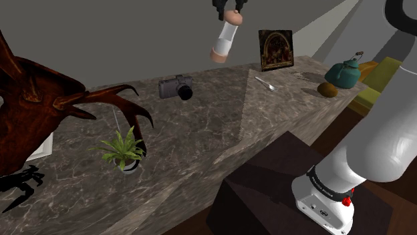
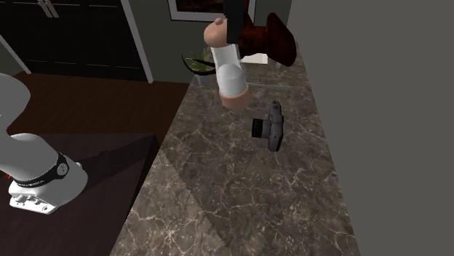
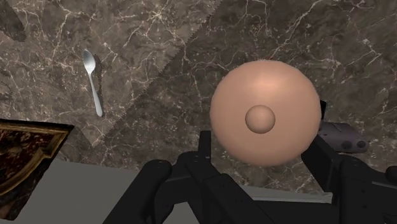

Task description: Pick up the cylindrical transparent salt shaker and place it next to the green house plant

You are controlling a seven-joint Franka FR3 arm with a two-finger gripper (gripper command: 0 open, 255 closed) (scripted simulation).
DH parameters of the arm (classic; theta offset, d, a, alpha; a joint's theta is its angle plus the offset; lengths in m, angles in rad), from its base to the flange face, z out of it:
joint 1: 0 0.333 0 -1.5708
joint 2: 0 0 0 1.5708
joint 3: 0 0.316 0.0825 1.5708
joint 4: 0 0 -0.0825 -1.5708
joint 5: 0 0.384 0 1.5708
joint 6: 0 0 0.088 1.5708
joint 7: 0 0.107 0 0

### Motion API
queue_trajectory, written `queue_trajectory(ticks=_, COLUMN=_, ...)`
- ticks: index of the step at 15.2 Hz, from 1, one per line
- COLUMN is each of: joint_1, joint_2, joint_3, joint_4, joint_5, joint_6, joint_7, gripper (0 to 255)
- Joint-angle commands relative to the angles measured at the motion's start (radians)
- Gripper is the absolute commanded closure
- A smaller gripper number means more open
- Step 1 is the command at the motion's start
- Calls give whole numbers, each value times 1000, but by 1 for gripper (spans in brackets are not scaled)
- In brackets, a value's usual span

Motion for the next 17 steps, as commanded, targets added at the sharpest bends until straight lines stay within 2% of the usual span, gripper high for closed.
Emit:
queue_trajectory(ticks=1, joint_1=31, joint_2=-5, joint_3=21, joint_4=-10, joint_5=-1, joint_6=-4, joint_7=53, gripper=255)
queue_trajectory(ticks=9, joint_1=148, joint_2=39, joint_3=95, joint_4=37, joint_5=-7, joint_6=-36, joint_7=239, gripper=255)
queue_trajectory(ticks=17, joint_1=287, joint_2=167, joint_3=158, joint_4=206, joint_5=-34, joint_6=-105, joint_7=418, gripper=255)
